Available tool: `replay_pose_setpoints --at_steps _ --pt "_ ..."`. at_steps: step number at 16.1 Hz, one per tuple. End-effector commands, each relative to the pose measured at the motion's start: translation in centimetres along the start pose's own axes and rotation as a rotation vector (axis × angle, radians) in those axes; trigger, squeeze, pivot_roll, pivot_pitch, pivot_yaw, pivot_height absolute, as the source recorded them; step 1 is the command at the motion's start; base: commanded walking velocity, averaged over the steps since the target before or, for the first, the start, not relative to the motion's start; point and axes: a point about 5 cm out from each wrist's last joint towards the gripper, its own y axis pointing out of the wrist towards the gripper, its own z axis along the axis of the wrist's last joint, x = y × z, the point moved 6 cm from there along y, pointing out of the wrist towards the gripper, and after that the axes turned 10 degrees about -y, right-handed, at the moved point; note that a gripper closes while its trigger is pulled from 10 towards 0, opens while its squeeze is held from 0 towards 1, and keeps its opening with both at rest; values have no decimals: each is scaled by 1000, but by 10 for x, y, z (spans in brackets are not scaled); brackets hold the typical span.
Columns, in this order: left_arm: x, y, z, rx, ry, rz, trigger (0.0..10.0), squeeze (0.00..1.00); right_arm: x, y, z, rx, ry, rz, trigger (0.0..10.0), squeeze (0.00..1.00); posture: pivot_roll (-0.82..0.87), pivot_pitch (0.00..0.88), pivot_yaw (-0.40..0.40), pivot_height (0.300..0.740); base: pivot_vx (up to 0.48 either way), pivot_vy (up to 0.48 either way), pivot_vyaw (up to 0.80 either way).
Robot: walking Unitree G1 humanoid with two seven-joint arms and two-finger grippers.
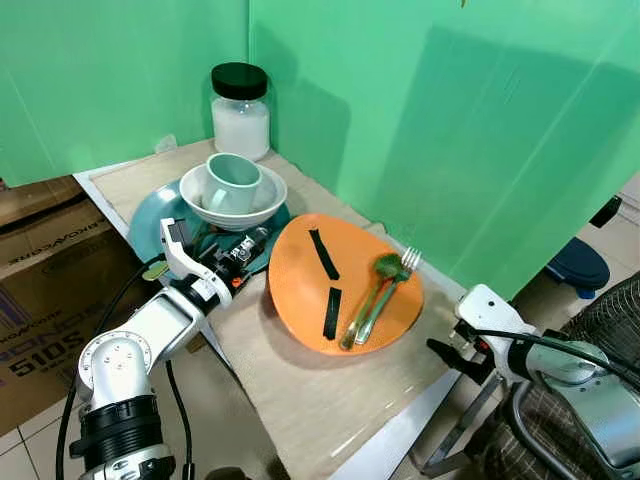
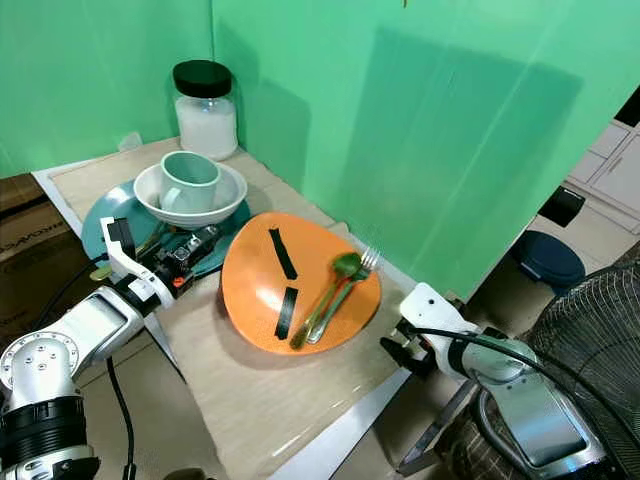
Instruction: Setting the table
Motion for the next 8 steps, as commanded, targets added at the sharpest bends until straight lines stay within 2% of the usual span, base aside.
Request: replay_pose_setpoints --at_steps 1,3,5,8 --pt "8 2 -3 -17 10 -33 0 0 8 -2 -10 -43 -15 -25 10000 0 59 0 -117 740 0 0 0" --pt "6 1 -5 -31 27 -19 0 0 11 -2 -13 -51 -17 -40 10000 0 61 0 -116 740 0 0 0" --pt "4 1 -12 -75 80 -1 0 0 15 -3 -22 -77 -33 -50 10000 0 61 0 -116 740 0 0 0" --pt "7 2 -15 -94 106 -7 0 0 34 -7 -36 -128 -45 -125 10000 0 63 0 -112 740 0 0 0"
